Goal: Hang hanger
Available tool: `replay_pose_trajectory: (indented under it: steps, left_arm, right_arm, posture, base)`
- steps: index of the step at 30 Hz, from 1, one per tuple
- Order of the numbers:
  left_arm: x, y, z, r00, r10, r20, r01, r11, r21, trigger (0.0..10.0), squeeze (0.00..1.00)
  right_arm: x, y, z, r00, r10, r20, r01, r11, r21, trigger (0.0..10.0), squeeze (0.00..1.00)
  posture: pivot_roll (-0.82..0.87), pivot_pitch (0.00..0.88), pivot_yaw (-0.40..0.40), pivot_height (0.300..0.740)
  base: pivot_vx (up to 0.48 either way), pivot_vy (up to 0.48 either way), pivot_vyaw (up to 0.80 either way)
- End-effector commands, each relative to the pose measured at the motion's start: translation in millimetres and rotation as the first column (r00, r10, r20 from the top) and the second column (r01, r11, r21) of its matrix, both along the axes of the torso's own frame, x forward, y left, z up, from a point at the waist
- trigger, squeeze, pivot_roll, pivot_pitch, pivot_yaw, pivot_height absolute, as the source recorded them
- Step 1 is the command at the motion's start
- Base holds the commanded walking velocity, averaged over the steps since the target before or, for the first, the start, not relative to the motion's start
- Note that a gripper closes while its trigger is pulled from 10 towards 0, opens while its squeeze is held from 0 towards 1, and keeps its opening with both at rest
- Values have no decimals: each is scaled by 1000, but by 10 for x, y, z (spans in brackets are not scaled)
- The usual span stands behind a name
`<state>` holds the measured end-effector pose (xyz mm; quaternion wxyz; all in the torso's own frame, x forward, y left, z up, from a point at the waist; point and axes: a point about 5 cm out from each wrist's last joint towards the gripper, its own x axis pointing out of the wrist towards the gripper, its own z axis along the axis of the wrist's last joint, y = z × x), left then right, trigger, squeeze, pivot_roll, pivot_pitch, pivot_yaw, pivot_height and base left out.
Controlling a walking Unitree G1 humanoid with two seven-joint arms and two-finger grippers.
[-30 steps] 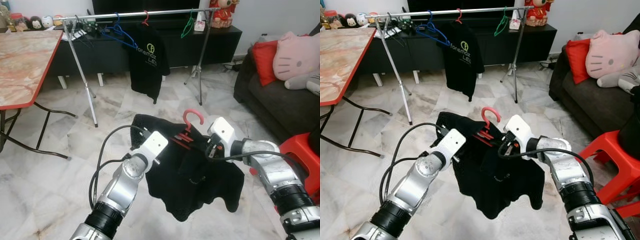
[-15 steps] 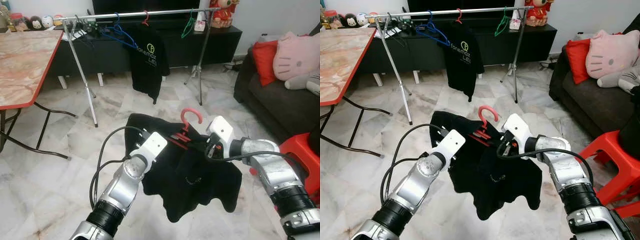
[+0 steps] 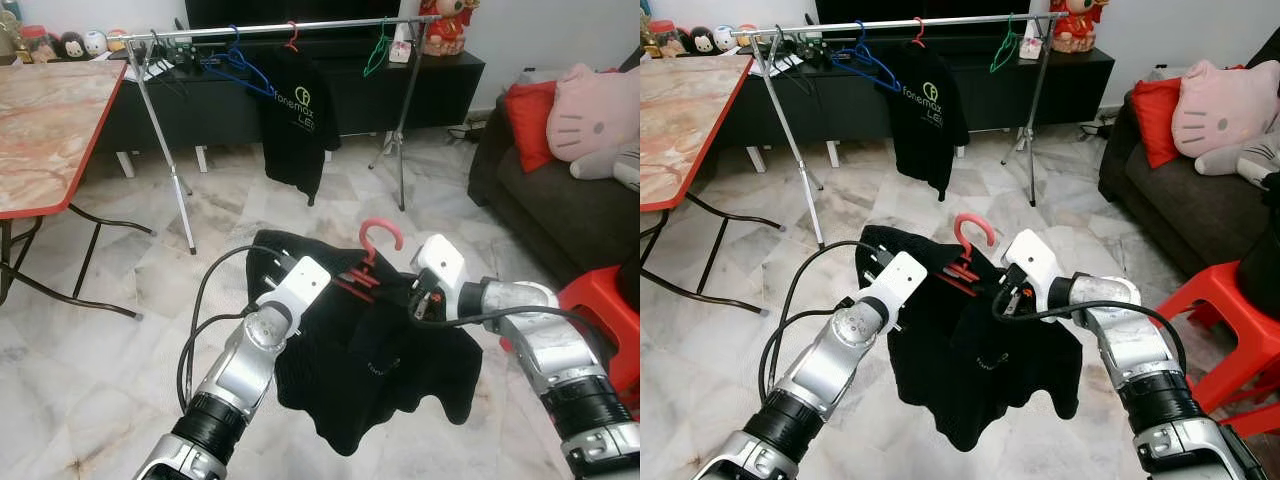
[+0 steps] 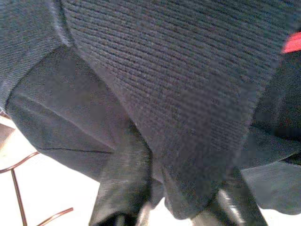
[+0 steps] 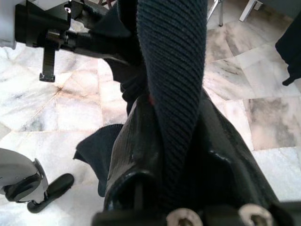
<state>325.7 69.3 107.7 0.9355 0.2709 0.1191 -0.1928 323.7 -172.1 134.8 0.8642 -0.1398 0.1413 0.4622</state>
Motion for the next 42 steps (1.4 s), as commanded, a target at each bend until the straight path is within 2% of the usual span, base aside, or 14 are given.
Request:
replay_pose_trajectory:
  steps: [1, 9, 14, 15, 19, 21, 24, 25, 28, 30, 31, 33, 39, 42]
  left_arm:
    - [22, 12, 40, 1000, -7, 11, 7, 1000, 4, 0, 0]
    - [52, 100, 70, 1000, 11, 21, -11, 1000, 10, 0, 0]
    - [117, 288, 208, 995, 77, 69, -78, 997, 6, 0, 0]
    - [138, 350, 240, 992, 96, 78, -97, 995, 9, 0, 0]
    - [166, 458, 284, 987, 131, 90, -133, 991, 20, 0, 0]
    - [193, 560, 304, 981, 169, 94, -173, 984, 37, 0, 0]
    - [202, 635, 284, 979, 185, 82, -191, 979, 72, 0, 0]
    - [199, 693, 245, 979, 194, 60, -199, 974, 104, 0, 0]
    - [176, 777, 187, 984, 173, 33, -176, 969, 173, 0, 0]
    - [150, 804, 155, 990, 142, 7, -140, 964, 225, 0, 0]
    - [116, 845, 98, 994, 103, -25, -90, 948, 304, 0, 0]
    - [96, 886, 66, 994, 100, -36, -82, 936, 341, 0, 0]
    - [46, 970, 14, 992, 101, -77, -62, 916, 397, 0, 0]
    - [-2, 959, 6, 991, 54, -125, 1, 916, 401, 0, 0]
  right_arm:
    - [14, -7, 119, 999, 10, 46, -10, 1000, 6, 0, 0]
    - [-8, -35, 71, 999, 20, 34, -19, 999, -41, 0, 0]
    - [-67, -202, 6, 998, 59, 12, -56, 981, -185, 0, 0]
    - [-84, -262, -22, 997, 72, 2, -69, 966, -248, 0, 0]
    - [-129, -352, -57, 995, 97, -26, -100, 944, -314, 0, 0]
    - [-144, -436, -78, 994, 102, -34, -107, 917, -385, 0, 0]
    - [-149, -471, -74, 994, 104, -33, -109, 908, -404, 0, 0]
    - [-163, -467, -40, 992, 122, -32, -125, 917, -378, 0, 0]
    - [-201, -474, 63, 987, 159, -22, -157, 932, -328, 0, 0]
    - [-167, -540, 76, 992, 123, -5, -116, 922, -370, 0, 0]
    - [-148, -606, 64, 995, 103, -2, -95, 904, -417, 0, 0]
    - [-151, -621, 62, 994, 105, -5, -98, 907, -409, 0, 0]
    - [-157, -642, 78, 994, 105, 1, -95, 901, -424, 0, 0]
    - [-127, -691, 52, 997, 80, 14, -64, 878, -474, 0, 0]
  posture:
    - [-75, 0, -82, 740]
    - [-76, 0, -80, 740]
    - [-80, 0, -79, 740]
    - [-80, 0, -79, 740]
    - [-80, 0, -80, 740]
    - [-82, 0, -81, 740]
    - [-82, 0, -81, 740]
    - [-84, 0, -81, 740]
    - [-82, 0, -81, 740]
    - [-85, 0, -81, 740]
    - [-85, 0, -81, 740]
    - [-87, 0, -80, 740]
    - [-85, 0, -82, 740]
    - [-85, 0, -82, 740]
  base:
    - [0, 0, 0]
    - [0, 0, 0]
    - [0, 0, 0]
    - [0, 0, 0]
    - [0, 0, 0]
    - [0, 0, 0]
    - [0, 0, 0]
    - [0, 0, 0]
    - [0, 0, 0]
    - [0, 0, 0]
    - [0, 0, 0]
    - [0, 0, 0]
    - [0, 0, 0]
    - [0, 0, 0]
